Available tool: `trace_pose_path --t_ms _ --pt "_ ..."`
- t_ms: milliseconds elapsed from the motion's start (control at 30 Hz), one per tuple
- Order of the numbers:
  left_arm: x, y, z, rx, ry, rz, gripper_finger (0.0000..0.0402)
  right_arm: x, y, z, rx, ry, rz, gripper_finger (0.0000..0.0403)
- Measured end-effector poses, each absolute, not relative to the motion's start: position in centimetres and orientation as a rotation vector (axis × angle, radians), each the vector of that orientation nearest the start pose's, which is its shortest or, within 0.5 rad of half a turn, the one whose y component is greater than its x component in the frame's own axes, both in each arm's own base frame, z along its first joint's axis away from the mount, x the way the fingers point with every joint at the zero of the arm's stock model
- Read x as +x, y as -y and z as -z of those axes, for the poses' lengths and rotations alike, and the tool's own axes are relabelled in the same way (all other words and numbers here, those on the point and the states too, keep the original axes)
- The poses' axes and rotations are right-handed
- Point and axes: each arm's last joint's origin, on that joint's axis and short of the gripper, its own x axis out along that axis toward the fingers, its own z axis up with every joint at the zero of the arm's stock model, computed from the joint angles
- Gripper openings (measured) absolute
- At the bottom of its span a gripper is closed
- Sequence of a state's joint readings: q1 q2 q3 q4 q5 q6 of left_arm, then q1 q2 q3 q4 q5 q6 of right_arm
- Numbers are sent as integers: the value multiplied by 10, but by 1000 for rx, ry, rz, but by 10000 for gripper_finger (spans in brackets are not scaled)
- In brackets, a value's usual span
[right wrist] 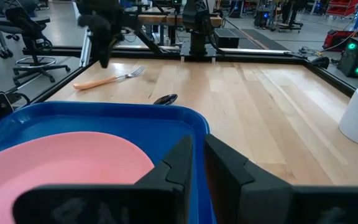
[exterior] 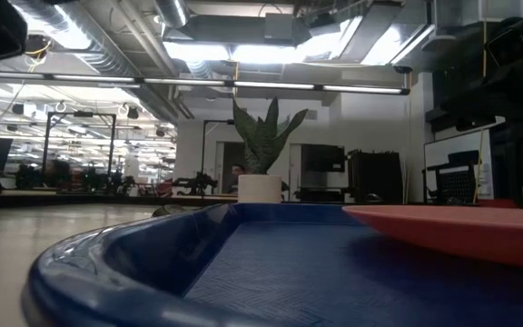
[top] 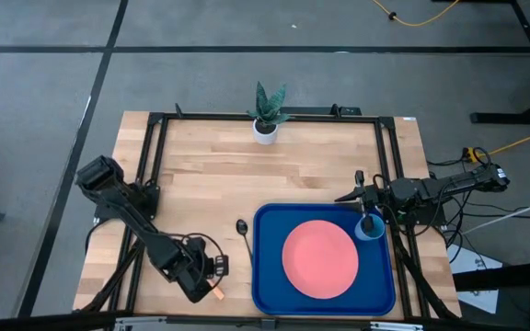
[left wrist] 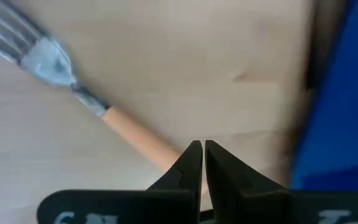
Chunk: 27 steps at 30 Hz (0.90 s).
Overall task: Pick and place plate/cup/fork/spoon on tray
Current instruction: Put the fork on the tray, positioned to the left of the pink plate
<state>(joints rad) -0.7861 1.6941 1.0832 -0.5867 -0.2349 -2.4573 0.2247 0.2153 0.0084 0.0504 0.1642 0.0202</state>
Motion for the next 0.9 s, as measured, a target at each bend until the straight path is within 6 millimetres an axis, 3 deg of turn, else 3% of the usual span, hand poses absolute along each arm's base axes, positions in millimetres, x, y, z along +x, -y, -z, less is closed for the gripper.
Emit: trace_pose_path --t_ms 200,667,900 --pt "225 235 -168 -1518 -1200 -986 14 108 -20 -153 -10 -154 -59 45" --pt "208 224 -160 -1341 -1200 -1210 14 108 -20 -153 -10 -154 -59 45" --pt "211 224 -141 -1284 -1244 -1282 14 108 -20 -153 -10 -154 -59 45"
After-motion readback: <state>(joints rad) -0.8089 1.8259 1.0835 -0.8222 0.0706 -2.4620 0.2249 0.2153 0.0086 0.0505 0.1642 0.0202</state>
